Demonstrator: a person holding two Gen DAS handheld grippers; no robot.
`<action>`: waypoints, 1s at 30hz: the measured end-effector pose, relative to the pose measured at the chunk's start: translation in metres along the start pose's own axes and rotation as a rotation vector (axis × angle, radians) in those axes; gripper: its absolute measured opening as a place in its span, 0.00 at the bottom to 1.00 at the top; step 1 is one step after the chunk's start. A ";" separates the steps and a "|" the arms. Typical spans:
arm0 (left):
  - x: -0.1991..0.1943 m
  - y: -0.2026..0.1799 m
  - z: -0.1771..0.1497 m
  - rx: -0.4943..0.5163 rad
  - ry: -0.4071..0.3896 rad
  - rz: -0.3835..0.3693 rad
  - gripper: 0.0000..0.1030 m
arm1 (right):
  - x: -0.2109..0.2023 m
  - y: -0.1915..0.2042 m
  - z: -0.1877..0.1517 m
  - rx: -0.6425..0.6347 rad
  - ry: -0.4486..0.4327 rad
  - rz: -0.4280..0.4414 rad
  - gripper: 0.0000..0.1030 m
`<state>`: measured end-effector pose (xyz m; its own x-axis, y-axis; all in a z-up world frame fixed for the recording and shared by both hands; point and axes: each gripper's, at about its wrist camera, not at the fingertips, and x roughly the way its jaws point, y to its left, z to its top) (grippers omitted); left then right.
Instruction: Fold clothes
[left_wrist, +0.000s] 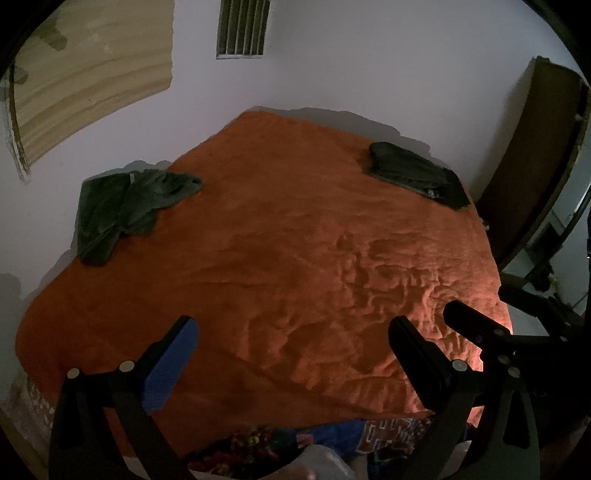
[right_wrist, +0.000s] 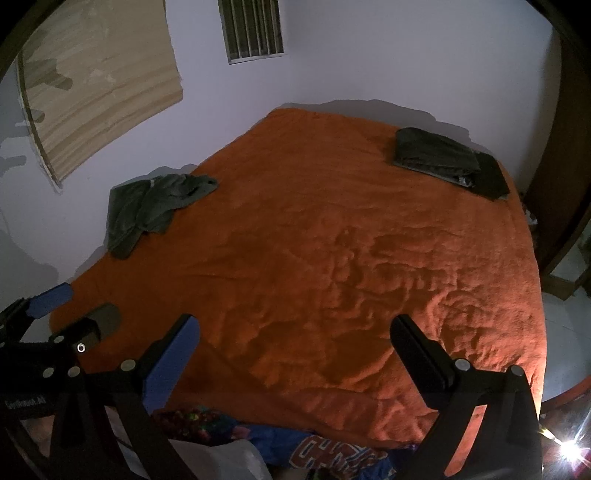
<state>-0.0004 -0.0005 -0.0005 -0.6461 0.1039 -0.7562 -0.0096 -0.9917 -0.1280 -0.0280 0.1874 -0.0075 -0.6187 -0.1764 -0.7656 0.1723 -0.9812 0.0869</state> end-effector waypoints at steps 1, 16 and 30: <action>0.001 0.001 0.000 0.002 0.001 0.000 0.99 | 0.000 0.000 0.000 -0.001 0.001 -0.002 1.00; 0.003 -0.014 -0.002 -0.009 -0.007 -0.038 0.99 | 0.000 -0.004 0.001 0.009 0.004 0.005 1.00; -0.005 -0.008 -0.006 -0.022 -0.047 -0.083 0.99 | -0.004 -0.010 0.002 0.016 -0.010 -0.014 1.00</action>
<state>0.0073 0.0072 0.0008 -0.6786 0.1818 -0.7117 -0.0484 -0.9778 -0.2037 -0.0287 0.1975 -0.0038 -0.6286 -0.1631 -0.7604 0.1509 -0.9848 0.0865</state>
